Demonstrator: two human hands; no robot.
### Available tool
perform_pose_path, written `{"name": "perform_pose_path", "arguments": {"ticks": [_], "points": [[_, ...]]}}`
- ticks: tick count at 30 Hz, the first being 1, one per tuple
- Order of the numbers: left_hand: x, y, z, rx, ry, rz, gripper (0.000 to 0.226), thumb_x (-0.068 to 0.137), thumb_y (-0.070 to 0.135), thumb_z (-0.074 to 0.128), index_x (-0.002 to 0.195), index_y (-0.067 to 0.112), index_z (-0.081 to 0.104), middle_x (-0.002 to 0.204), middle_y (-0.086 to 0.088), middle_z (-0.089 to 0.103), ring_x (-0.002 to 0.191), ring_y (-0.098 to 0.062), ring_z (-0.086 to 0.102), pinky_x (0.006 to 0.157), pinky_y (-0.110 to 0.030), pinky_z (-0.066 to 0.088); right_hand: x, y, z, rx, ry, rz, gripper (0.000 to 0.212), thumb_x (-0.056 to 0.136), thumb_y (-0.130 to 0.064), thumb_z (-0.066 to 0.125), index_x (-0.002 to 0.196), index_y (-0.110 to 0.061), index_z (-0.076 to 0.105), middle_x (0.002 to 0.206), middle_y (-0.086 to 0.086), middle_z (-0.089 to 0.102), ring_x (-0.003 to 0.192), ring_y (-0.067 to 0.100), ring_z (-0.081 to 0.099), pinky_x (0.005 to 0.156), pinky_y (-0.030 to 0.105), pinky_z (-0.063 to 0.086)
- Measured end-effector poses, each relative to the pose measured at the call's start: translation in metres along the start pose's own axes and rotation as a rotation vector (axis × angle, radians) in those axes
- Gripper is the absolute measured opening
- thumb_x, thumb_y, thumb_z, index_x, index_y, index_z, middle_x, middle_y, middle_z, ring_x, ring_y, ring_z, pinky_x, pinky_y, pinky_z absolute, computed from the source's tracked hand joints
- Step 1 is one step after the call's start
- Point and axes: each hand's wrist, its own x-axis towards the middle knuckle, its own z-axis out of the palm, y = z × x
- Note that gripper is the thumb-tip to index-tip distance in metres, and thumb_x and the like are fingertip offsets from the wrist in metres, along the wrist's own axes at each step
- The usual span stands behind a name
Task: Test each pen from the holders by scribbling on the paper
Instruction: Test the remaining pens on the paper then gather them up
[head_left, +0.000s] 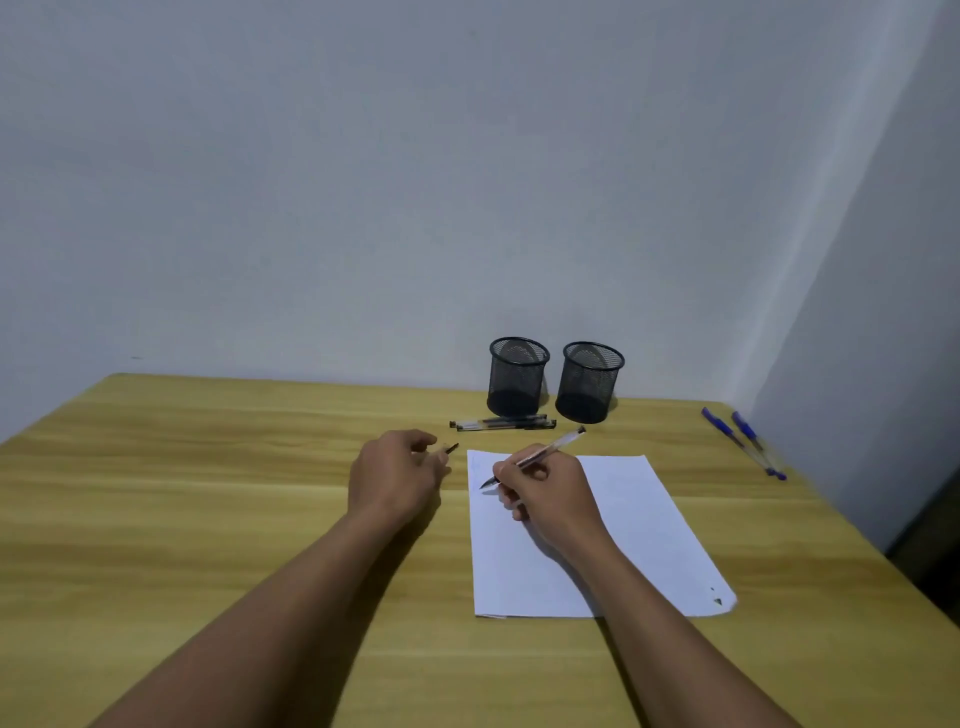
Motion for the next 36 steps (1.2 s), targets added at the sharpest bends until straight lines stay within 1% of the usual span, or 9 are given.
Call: {"name": "perform_pose_path", "arguments": {"ticks": [2, 4, 8, 10, 13, 18, 23, 29, 36], "points": [[-0.018, -0.004, -0.003, 0.034, -0.016, 0.095, 0.036, 0.087, 0.043, 0.064, 0.118, 0.025, 0.071, 0.113, 0.006, 0.074, 0.106, -0.018, 0.067, 0.091, -0.036, 0.054, -0.001, 0.005, 0.003, -0.065, 0.018, -0.008, 0.009, 0.091, -0.018, 0.072, 0.087, -0.009, 0.072, 0.071, 0.007, 0.073, 0.062, 0.014, 0.066, 0.058, 0.026, 0.052], [-0.037, -0.008, -0.007, 0.096, -0.051, 0.185, 0.046, 0.084, 0.054, 0.060, 0.121, 0.028, 0.069, 0.121, 0.007, 0.071, 0.113, -0.016, 0.065, 0.094, -0.036, 0.053, 0.000, 0.009, 0.004, -0.082, 0.025, -0.020, 0.010, 0.089, -0.021, 0.073, 0.089, -0.011, 0.072, 0.073, 0.004, 0.075, 0.065, 0.015, 0.069, 0.061, 0.026, 0.053], [-0.060, -0.009, -0.009, 0.363, -0.160, 0.291, 0.063, 0.084, 0.072, 0.049, 0.135, 0.035, 0.058, 0.149, 0.003, 0.050, 0.142, -0.020, 0.038, 0.114, -0.041, 0.033, -0.001, 0.010, 0.004, -0.146, 0.051, -0.038, 0.013, 0.089, -0.029, 0.075, 0.088, -0.016, 0.073, 0.077, -0.001, 0.077, 0.074, 0.014, 0.074, 0.071, 0.036, 0.061], [-0.062, -0.009, -0.008, 0.406, -0.191, 0.296, 0.066, 0.085, 0.073, 0.045, 0.140, 0.037, 0.051, 0.155, 0.001, 0.041, 0.147, -0.022, 0.028, 0.117, -0.043, 0.026, -0.003, 0.010, 0.004, -0.216, 0.048, -0.048, 0.014, 0.088, -0.032, 0.074, 0.087, -0.018, 0.074, 0.078, -0.004, 0.077, 0.077, 0.013, 0.073, 0.076, 0.038, 0.062], [-0.060, -0.012, -0.006, 0.408, -0.204, 0.285, 0.067, 0.085, 0.074, 0.042, 0.142, 0.038, 0.049, 0.157, 0.002, 0.038, 0.149, -0.020, 0.025, 0.118, -0.044, 0.022, -0.005, 0.009, 0.004, -0.251, 0.020, -0.050, 0.013, 0.086, -0.032, 0.074, 0.082, -0.020, 0.073, 0.075, -0.005, 0.076, 0.076, 0.014, 0.073, 0.076, 0.043, 0.063], [-0.059, -0.016, -0.003, 0.408, -0.200, 0.282, 0.067, 0.084, 0.075, 0.042, 0.140, 0.040, 0.051, 0.157, 0.004, 0.037, 0.149, -0.018, 0.023, 0.119, -0.044, 0.020, -0.004, 0.007, 0.006, -0.289, 0.065, -0.053, 0.015, 0.089, -0.033, 0.072, 0.088, -0.018, 0.074, 0.080, -0.005, 0.077, 0.080, 0.012, 0.072, 0.079, 0.042, 0.062], [-0.059, -0.015, -0.004, 0.422, -0.201, 0.277, 0.068, 0.084, 0.076, 0.040, 0.141, 0.040, 0.050, 0.157, 0.004, 0.036, 0.149, -0.017, 0.023, 0.118, -0.043, 0.019, -0.006, 0.006, 0.006, -0.300, 0.022, -0.037, 0.012, 0.088, -0.028, 0.074, 0.086, -0.016, 0.073, 0.079, -0.001, 0.075, 0.079, 0.015, 0.072, 0.077, 0.044, 0.064], [-0.060, -0.015, -0.004, 0.428, -0.206, 0.273, 0.068, 0.084, 0.077, 0.040, 0.141, 0.041, 0.049, 0.158, 0.005, 0.036, 0.149, -0.016, 0.023, 0.118, -0.043, 0.018, -0.006, 0.007, 0.005, -0.322, 0.065, -0.037, 0.014, 0.090, -0.029, 0.073, 0.091, -0.015, 0.073, 0.082, -0.002, 0.074, 0.079, 0.013, 0.071, 0.074, 0.036, 0.064], [-0.061, -0.015, -0.005, 0.429, -0.212, 0.265, 0.069, 0.083, 0.078, 0.039, 0.141, 0.041, 0.049, 0.158, 0.006, 0.035, 0.149, -0.016, 0.022, 0.120, -0.044, 0.019, -0.004, 0.009, 0.004, -0.315, 0.080, -0.021, 0.014, 0.089, -0.029, 0.073, 0.092, -0.016, 0.073, 0.084, -0.002, 0.075, 0.079, 0.012, 0.072, 0.073, 0.034, 0.064]]}}
